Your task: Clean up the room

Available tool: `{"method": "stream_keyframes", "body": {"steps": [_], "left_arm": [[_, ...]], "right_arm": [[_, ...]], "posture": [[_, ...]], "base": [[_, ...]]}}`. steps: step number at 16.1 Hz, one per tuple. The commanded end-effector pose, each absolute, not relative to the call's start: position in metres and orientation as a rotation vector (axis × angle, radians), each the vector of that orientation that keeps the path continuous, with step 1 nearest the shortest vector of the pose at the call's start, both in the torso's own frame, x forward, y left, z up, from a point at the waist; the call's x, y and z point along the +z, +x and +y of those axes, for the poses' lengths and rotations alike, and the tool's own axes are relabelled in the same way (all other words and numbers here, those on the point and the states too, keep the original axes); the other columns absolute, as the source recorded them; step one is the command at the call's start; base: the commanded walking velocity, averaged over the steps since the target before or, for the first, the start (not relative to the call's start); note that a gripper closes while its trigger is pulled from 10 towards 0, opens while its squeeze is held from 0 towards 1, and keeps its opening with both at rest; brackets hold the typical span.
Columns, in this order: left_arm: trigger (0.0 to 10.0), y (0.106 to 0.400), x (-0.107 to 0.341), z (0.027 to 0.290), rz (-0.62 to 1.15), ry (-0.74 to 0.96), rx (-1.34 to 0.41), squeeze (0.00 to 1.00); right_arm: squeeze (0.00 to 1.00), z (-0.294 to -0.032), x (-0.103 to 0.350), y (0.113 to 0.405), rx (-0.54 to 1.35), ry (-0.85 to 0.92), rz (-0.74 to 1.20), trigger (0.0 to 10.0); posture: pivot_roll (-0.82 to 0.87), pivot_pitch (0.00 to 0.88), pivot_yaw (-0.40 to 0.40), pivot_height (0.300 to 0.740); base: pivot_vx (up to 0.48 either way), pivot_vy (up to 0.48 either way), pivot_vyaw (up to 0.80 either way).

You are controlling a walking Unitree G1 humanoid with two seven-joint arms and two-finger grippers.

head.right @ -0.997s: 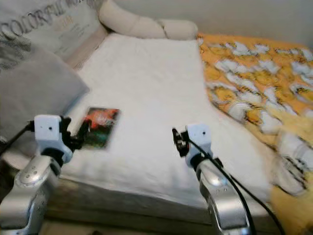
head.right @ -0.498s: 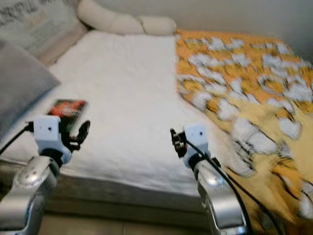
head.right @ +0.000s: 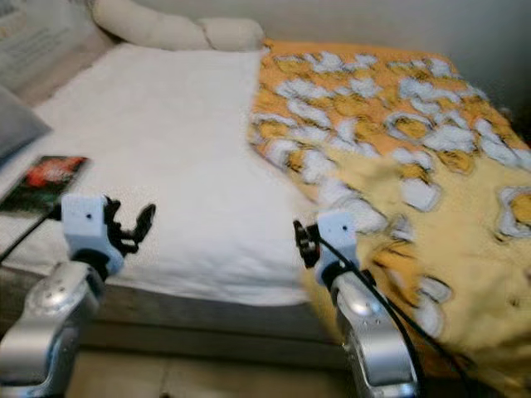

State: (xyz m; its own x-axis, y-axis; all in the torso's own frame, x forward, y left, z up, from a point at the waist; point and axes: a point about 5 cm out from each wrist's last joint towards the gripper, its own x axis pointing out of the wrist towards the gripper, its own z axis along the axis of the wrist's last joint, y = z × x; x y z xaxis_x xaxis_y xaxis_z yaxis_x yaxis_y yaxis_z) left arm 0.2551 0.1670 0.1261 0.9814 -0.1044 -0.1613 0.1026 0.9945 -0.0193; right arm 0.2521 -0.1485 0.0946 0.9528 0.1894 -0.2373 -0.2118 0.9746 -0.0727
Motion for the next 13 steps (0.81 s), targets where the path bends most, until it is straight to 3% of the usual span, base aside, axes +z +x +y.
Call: {"method": "stream_keyframes", "body": {"steps": [1,2,13], "left_arm": [[10.0,0.2570,0.1320,0.1683,0.142,-0.005,-0.109,0.00],[10.0,0.2572,0.1328,0.1676,0.137,0.001,-0.126,0.00],[10.0,0.2637,0.1326,0.1716,0.136,0.041,-0.147,0.00]], "right_arm": [[0.00,-0.1478,0.1001,0.2548,0.206,-0.092,0.211,10.0],[0.00,-0.1473,0.0987,0.2543,0.199,-0.068,0.223,10.0],[0.00,-0.1472,0.0994,0.2553,0.187,-0.022,0.223,10.0]], "posture": [[0.03,0.000,0.021,0.740],[0.03,0.000,0.023,0.740],[0.02,0.000,0.018,0.740]], "base": [[0.000,0.000,0.00],[0.000,0.251,0.00],[0.000,0.480,-0.80]]}}
